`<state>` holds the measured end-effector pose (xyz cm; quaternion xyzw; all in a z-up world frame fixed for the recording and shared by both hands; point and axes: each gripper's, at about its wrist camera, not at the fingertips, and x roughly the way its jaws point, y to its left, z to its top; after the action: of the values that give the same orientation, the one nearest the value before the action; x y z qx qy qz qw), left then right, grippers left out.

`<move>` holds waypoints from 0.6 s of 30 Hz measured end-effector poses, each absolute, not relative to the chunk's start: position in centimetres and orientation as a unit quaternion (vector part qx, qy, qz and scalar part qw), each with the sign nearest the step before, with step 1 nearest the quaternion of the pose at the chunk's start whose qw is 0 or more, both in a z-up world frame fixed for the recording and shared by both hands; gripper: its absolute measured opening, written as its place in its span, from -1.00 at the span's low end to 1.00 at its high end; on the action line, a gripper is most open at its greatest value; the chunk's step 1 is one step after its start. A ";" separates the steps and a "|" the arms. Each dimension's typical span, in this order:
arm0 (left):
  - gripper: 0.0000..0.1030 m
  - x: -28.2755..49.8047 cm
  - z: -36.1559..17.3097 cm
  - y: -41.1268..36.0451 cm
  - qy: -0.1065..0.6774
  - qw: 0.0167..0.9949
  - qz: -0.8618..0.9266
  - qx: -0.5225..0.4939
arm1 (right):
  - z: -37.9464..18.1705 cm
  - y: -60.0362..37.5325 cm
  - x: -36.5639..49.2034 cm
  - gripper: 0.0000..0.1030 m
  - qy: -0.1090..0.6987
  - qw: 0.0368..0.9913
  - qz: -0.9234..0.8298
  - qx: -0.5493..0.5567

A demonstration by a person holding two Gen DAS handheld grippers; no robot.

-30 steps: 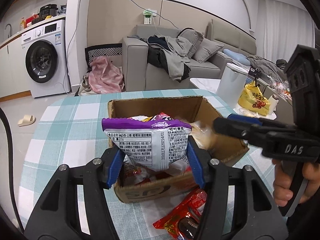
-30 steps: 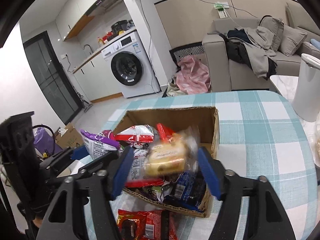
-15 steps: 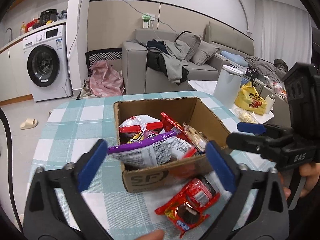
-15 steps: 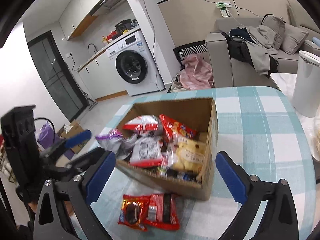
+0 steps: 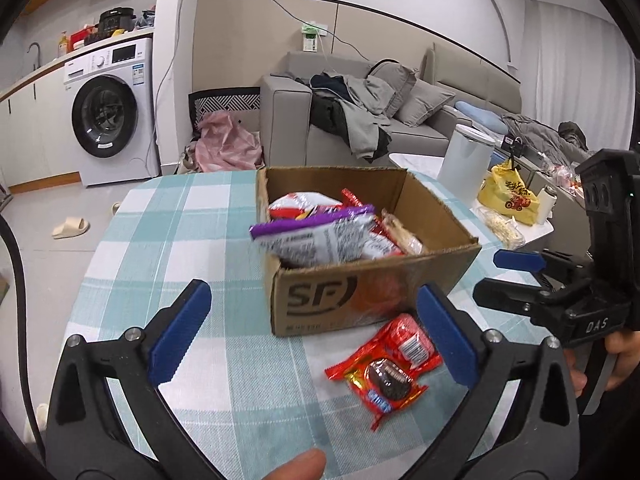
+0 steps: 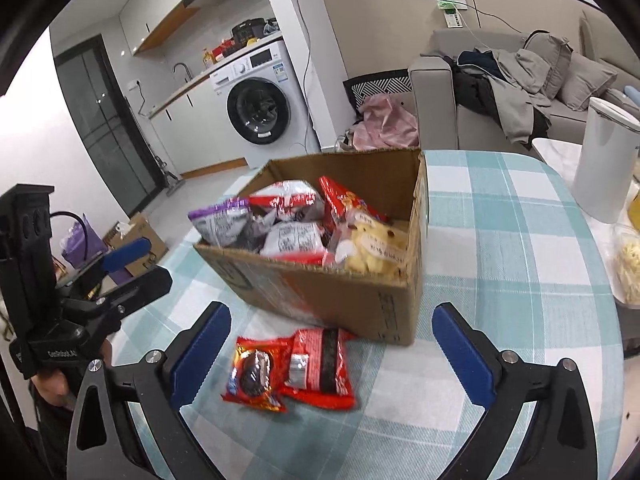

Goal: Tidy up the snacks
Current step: 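Lower the right tool onto the red wafer pack and close it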

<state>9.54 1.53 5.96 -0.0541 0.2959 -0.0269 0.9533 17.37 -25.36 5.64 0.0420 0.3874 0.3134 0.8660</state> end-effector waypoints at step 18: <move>0.99 9.6 2.7 1.4 0.331 0.942 -0.019 -0.059 | 1.6 -23.5 17.6 0.99 0.449 0.843 0.296 -0.003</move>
<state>9.55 1.36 2.67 -0.0592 0.3310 -0.0186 0.9416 17.59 -23.54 1.64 -0.0026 0.4486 0.2960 0.8432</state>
